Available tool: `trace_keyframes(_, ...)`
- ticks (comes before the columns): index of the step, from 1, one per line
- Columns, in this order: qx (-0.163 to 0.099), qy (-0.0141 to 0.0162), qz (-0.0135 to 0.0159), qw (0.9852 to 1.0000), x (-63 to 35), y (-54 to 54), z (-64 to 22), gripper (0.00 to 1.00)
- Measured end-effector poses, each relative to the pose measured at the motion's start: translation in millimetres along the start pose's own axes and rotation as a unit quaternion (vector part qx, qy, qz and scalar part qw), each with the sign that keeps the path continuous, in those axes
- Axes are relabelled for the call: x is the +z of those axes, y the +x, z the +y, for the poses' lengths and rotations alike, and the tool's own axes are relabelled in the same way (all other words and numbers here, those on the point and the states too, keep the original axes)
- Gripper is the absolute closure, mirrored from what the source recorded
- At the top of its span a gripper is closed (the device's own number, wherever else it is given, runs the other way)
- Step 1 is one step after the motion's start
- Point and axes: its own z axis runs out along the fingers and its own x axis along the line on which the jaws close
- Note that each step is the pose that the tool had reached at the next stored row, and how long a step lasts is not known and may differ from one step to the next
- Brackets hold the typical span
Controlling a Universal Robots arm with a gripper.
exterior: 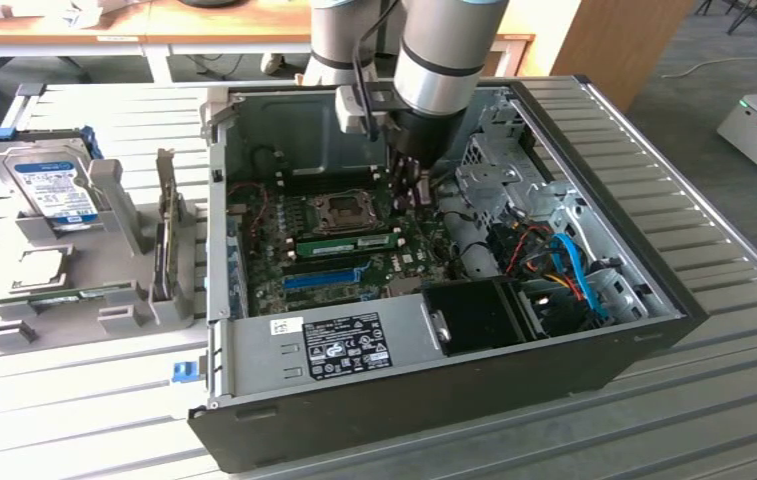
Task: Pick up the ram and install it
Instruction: 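Press down the ram until it locks into place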
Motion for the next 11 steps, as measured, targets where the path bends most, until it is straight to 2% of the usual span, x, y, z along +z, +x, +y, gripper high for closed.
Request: trace_keyframes(11,0.0,0.0,0.0,1.0,10.8,0.9,-0.4,0.89)
